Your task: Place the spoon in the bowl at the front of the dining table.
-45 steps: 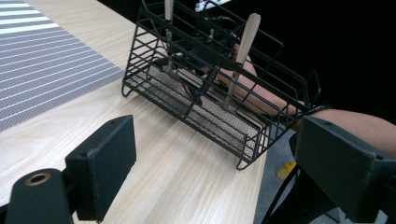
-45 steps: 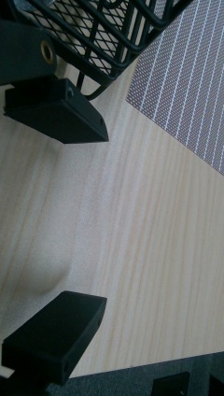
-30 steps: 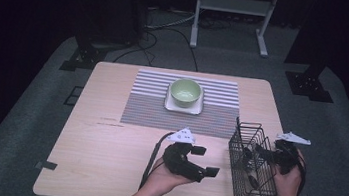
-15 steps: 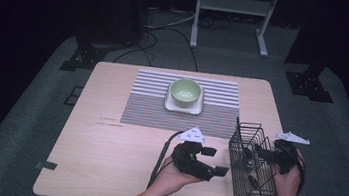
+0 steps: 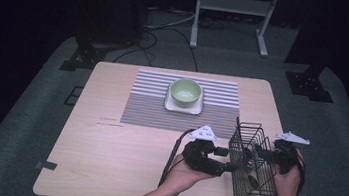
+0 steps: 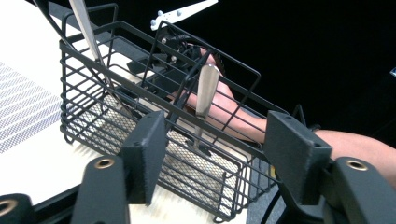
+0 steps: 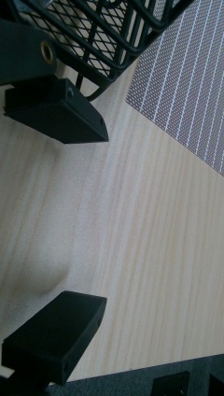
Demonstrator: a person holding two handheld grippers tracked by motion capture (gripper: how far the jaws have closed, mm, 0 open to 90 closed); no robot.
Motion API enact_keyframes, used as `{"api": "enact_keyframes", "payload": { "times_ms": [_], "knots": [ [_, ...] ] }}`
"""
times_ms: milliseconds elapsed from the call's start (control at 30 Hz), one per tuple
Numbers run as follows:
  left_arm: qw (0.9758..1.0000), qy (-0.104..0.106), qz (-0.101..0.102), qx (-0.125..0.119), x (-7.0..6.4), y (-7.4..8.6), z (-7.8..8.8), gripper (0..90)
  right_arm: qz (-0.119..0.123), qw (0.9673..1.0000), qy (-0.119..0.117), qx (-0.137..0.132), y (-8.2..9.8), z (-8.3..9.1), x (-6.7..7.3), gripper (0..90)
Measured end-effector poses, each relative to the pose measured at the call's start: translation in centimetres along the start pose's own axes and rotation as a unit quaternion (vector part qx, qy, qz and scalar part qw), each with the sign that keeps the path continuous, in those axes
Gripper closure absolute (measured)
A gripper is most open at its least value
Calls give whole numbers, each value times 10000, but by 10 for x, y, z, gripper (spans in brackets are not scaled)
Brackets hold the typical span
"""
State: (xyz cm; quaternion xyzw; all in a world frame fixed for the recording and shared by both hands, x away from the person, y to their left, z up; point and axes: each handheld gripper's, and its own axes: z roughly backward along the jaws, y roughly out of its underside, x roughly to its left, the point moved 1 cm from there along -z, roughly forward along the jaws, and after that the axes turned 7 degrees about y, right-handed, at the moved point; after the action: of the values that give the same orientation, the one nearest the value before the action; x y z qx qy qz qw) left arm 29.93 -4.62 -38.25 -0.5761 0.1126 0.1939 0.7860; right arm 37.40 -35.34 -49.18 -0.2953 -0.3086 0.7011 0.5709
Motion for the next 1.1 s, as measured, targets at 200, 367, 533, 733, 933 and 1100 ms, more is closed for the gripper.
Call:
{"api": "enact_keyframes", "payload": {
  "times_ms": [200, 367, 533, 733, 933, 1100],
  "knots": [
    [10000, -1, -15, 41, 3, -3, -6, 486, -5, 10000, -9, -4, 0, 0, 0, 161],
    [10000, 41, -32, 50, 4, -5, -11, 564, 20, 10000, -9, -3, 0, 0, 1, 161],
    [10000, 77, -17, 15, 6, -9, -14, 658, 17, 10000, -10, -3, 0, 0, 1, 161],
    [10000, 71, -38, -38, 7, -12, -15, 746, 18, 10000, -6, -2, 0, 0, 1, 161],
    [9998, 37, -93, -144, 6, -16, -17, 835, 18, 10000, -7, -4, 0, 0, 1, 161],
    [9996, 81, -121, -229, 4, -17, -18, 873, 13, 10000, -12, -7, 0, 0, 1, 161]
  ]
}}
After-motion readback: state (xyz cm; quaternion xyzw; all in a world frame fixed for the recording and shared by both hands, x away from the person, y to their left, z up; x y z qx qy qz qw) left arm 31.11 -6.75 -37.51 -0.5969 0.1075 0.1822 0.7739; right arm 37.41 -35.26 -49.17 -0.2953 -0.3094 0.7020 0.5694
